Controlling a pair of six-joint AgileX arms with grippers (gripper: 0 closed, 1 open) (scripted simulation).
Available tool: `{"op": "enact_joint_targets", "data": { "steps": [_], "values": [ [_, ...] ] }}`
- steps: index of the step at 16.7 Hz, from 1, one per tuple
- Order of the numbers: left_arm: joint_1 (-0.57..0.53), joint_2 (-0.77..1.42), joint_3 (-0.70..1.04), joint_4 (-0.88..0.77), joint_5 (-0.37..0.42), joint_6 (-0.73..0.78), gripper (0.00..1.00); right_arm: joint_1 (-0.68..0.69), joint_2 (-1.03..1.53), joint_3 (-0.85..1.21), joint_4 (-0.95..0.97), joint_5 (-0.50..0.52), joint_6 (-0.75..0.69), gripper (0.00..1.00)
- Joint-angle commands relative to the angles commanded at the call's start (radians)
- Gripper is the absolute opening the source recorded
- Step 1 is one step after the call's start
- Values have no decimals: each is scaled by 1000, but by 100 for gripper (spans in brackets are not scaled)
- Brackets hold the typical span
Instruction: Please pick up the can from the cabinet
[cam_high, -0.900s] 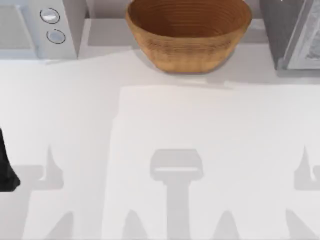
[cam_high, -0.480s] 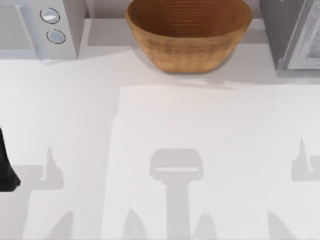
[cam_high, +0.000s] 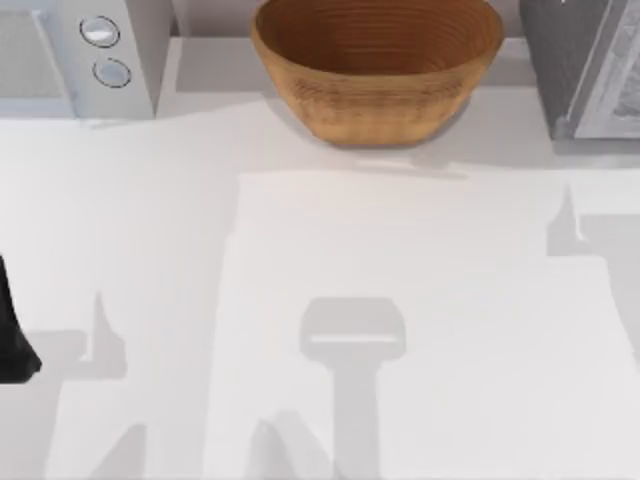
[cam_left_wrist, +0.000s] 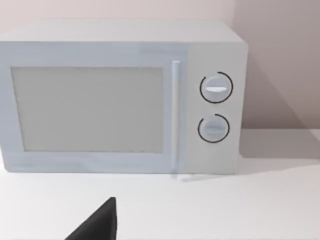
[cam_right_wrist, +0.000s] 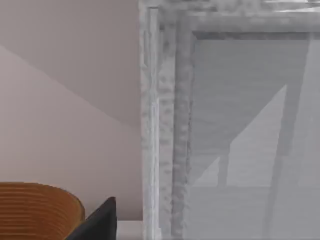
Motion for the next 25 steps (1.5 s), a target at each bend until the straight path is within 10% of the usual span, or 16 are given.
{"op": "enact_joint_targets", "data": {
  "steps": [10, 25],
  "values": [
    [0, 0, 0, 0, 0, 0, 100, 82, 593, 810, -185, 87, 7, 100],
    [0, 0, 0, 0, 0, 0, 100, 48, 837, 931, -60, 66, 8, 100]
  ]
}}
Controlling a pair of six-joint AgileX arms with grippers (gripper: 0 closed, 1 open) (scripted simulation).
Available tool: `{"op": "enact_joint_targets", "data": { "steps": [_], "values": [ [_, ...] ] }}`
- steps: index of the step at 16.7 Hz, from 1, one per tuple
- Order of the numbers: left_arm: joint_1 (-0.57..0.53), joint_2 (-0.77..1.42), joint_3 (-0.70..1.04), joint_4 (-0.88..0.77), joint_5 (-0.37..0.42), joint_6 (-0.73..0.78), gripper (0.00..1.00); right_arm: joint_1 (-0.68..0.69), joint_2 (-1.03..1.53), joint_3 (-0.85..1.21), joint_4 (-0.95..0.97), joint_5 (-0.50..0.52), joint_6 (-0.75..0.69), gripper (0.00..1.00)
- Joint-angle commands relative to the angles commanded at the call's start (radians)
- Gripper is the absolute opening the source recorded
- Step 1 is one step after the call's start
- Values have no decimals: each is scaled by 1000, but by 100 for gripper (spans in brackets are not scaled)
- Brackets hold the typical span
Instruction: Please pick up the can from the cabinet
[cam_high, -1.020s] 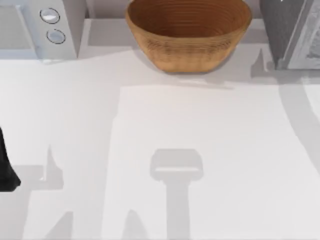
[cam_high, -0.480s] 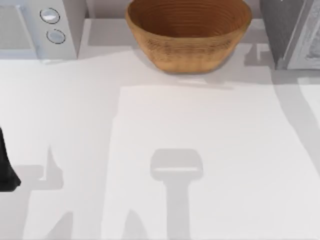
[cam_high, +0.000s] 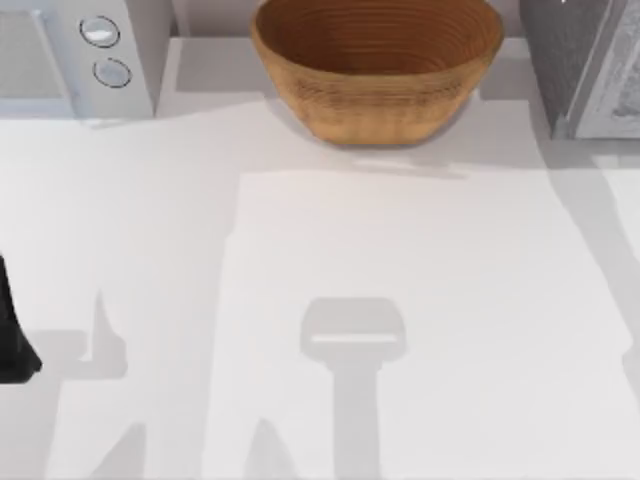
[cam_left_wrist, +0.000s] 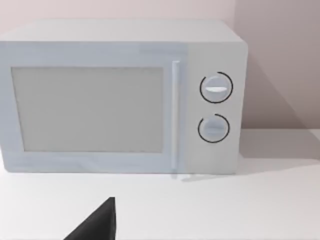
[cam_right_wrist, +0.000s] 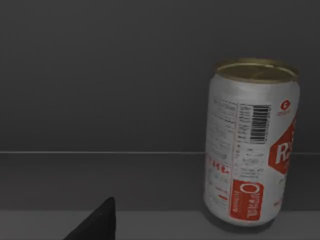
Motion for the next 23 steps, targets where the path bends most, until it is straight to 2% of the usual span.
{"op": "enact_joint_targets", "data": {
  "steps": [7, 16, 21, 23],
  "values": [
    [0, 0, 0, 0, 0, 0, 100, -10, 42, 16, 30, -9, 0, 100],
    [0, 0, 0, 0, 0, 0, 100, -37, 260, 261, 7, -31, 0, 100],
    [0, 0, 0, 0, 0, 0, 100, -38, 272, 275, 5, -32, 0, 100],
    [0, 0, 0, 0, 0, 0, 100, -38, 272, 275, 5, -32, 0, 85]
  ]
}}
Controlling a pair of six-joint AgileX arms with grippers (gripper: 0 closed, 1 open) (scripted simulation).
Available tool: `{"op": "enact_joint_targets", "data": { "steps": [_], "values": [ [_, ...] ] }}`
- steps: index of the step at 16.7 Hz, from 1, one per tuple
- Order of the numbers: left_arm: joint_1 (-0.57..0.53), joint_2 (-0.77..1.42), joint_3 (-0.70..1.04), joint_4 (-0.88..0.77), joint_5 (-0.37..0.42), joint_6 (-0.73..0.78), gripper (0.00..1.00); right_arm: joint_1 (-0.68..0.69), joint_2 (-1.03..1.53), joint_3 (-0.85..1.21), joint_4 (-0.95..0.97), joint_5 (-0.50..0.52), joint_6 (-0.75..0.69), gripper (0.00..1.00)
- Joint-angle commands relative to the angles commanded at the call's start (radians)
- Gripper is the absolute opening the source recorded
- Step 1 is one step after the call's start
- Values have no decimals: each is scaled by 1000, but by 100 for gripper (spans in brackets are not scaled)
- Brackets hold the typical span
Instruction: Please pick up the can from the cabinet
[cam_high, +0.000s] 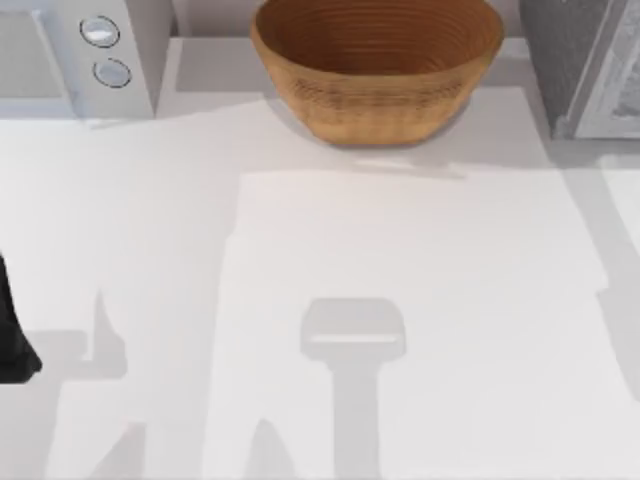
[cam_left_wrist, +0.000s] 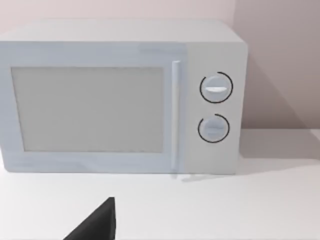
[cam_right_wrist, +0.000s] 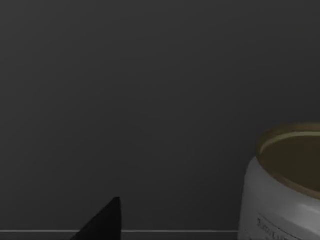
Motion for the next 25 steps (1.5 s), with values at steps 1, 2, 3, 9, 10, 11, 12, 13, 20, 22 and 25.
{"op": "enact_joint_targets", "data": {
  "steps": [1, 2, 3, 9, 10, 11, 12, 13, 20, 22, 25],
  "values": [
    [0, 0, 0, 0, 0, 0, 100, 0, 0, 0, 0, 0, 0, 77],
    [0, 0, 0, 0, 0, 0, 100, 0, 0, 0, 0, 0, 0, 70],
    [0, 0, 0, 0, 0, 0, 100, 0, 0, 0, 0, 0, 0, 62],
    [0, 0, 0, 0, 0, 0, 100, 0, 0, 0, 0, 0, 0, 17],
    [0, 0, 0, 0, 0, 0, 100, 0, 0, 0, 0, 0, 0, 10],
    [0, 0, 0, 0, 0, 0, 100, 0, 0, 0, 0, 0, 0, 2],
    [0, 0, 0, 0, 0, 0, 100, 0, 0, 0, 0, 0, 0, 0],
    [0, 0, 0, 0, 0, 0, 100, 0, 0, 0, 0, 0, 0, 0],
    [0, 0, 0, 0, 0, 0, 100, 2, -1, 0, 0, 0, 1, 0],
    [0, 0, 0, 0, 0, 0, 100, 4, -15, -3, -9, 3, 1, 0],
    [0, 0, 0, 0, 0, 0, 100, 23, -99, -29, -63, 22, 1, 0]
  ]
}}
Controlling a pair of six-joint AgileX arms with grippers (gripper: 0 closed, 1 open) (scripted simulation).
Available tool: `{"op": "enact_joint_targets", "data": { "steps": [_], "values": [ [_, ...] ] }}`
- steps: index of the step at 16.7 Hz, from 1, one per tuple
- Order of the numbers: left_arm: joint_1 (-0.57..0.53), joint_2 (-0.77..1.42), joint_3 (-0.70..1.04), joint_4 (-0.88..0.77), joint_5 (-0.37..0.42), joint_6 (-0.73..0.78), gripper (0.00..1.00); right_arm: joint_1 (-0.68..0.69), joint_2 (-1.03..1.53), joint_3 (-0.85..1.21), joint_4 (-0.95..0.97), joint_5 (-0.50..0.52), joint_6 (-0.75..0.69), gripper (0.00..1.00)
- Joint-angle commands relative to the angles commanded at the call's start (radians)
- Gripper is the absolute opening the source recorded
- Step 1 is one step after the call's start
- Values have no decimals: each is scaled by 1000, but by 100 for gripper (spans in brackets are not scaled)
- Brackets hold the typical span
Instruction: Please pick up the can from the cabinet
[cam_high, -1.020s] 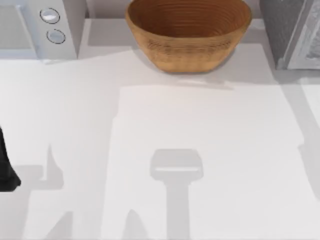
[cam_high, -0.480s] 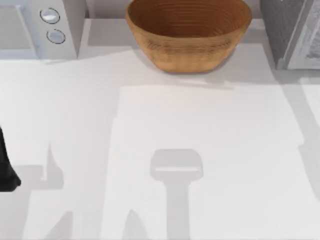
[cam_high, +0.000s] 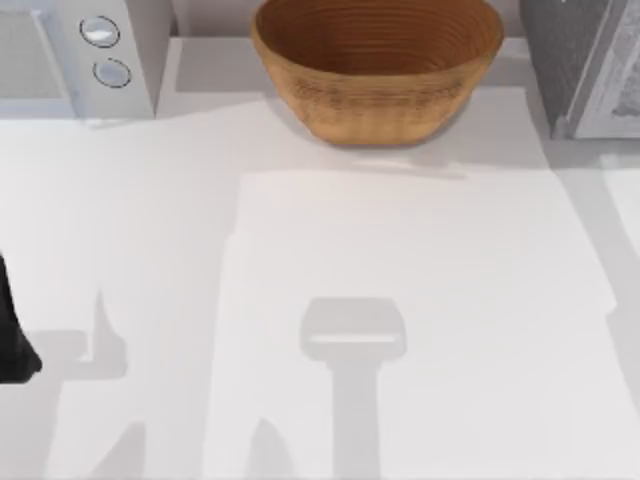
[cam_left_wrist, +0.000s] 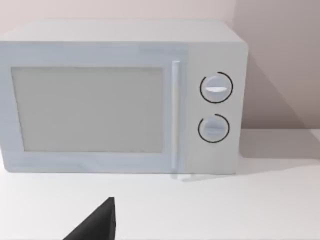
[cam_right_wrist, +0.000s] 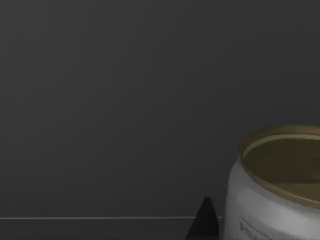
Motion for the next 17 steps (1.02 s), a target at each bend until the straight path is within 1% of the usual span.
{"op": "enact_joint_targets", "data": {
  "steps": [9, 17],
  "values": [
    [0, 0, 0, 0, 0, 0, 100, 87, -358, -118, -248, 78, -1, 0],
    [0, 0, 0, 0, 0, 0, 100, 85, -400, -147, -251, 79, 0, 0]
  ]
}}
